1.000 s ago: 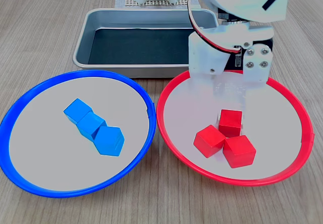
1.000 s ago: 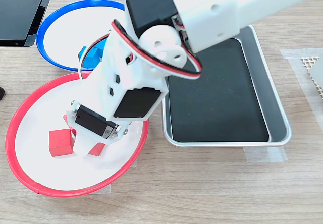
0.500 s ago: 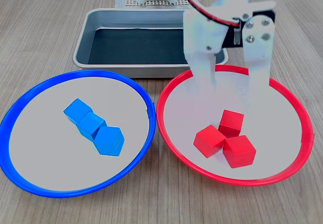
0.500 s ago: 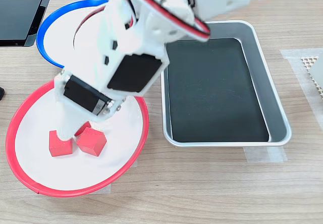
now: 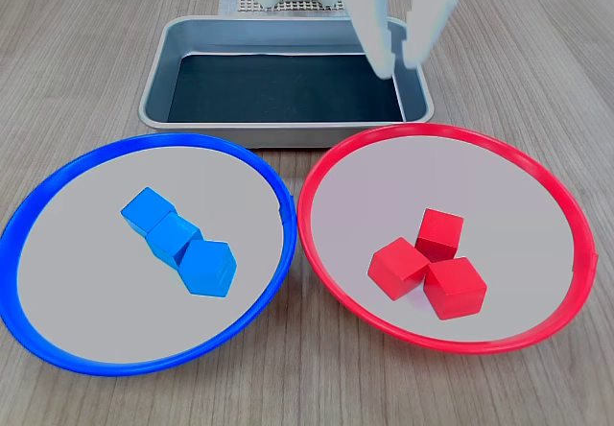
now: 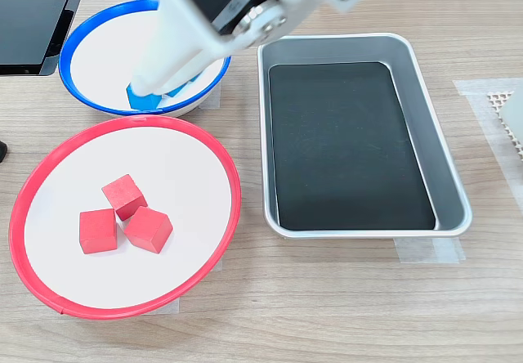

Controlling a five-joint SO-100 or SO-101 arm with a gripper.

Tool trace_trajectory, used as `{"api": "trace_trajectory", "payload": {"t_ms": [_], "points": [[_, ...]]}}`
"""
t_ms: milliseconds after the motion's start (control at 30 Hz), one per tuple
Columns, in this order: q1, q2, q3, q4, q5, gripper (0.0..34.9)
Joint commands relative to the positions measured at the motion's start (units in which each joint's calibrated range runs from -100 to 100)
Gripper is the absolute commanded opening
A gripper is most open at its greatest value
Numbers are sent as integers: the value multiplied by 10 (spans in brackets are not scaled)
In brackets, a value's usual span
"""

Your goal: Relocate any red block in the blue dish to the red dish, correcting any misplacement.

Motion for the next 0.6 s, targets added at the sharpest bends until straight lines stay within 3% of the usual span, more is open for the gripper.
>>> {"api": "trace_trajectory", "payload": {"t_ms": [0, 300, 567], "points": [[27, -160, 137, -30, -70, 4], [51, -460, 435, -51, -187, 4], [78, -680, 661, -65, -220, 4]]}}
